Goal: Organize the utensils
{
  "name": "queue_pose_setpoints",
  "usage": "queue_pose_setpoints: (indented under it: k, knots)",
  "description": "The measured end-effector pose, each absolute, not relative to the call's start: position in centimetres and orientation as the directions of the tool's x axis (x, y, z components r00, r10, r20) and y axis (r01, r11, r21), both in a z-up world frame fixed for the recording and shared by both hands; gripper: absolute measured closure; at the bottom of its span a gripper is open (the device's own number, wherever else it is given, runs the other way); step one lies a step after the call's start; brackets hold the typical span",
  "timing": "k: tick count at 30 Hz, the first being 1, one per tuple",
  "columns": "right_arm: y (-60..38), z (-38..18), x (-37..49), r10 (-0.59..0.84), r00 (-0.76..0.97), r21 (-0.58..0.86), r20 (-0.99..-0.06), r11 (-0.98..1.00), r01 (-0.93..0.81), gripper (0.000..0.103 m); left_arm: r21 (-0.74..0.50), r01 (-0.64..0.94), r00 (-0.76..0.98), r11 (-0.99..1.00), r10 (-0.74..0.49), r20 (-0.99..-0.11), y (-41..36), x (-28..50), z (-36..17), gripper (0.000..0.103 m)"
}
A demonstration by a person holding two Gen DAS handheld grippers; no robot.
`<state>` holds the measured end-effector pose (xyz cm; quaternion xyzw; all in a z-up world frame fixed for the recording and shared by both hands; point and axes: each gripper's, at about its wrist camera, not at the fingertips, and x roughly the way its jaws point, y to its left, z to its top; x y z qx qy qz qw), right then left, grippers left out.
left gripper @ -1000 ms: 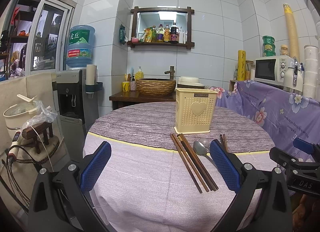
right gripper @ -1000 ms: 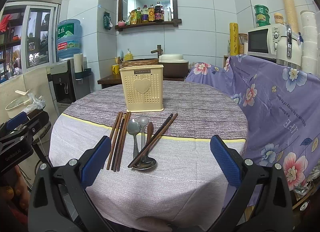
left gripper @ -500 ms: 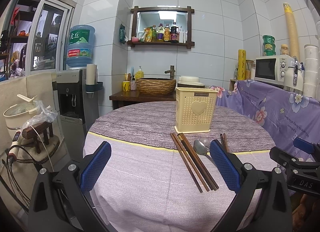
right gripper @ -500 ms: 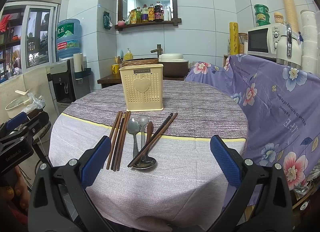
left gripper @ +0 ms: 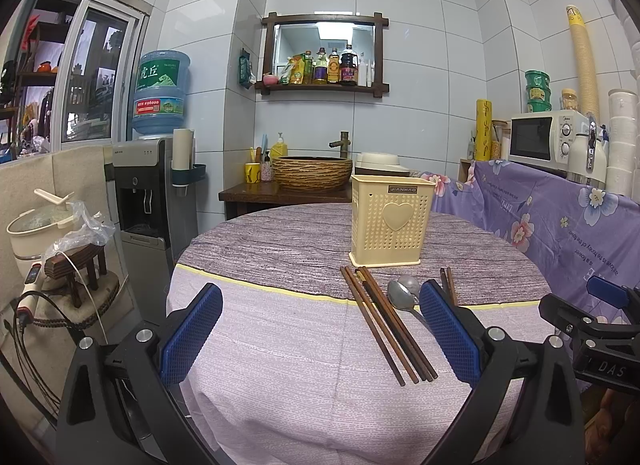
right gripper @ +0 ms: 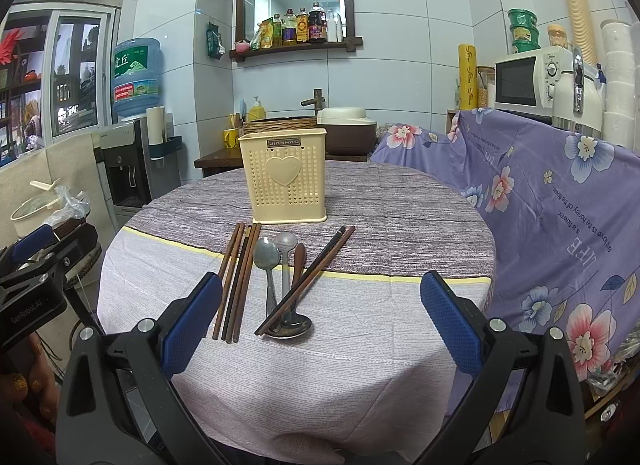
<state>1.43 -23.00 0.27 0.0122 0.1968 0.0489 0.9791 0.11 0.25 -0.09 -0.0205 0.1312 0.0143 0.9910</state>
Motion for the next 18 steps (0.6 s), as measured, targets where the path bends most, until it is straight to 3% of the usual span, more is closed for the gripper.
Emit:
queue_pose_setpoints:
  k: [18]
  knots:
    - [-23.02,0.11,1.53,0.098,0.916,0.044,-0.388,0.995,-0.088,0.005,-0.035,-0.034,0.965,0.999,0.023,-0.262,0.27,0.13,-0.15,0.005]
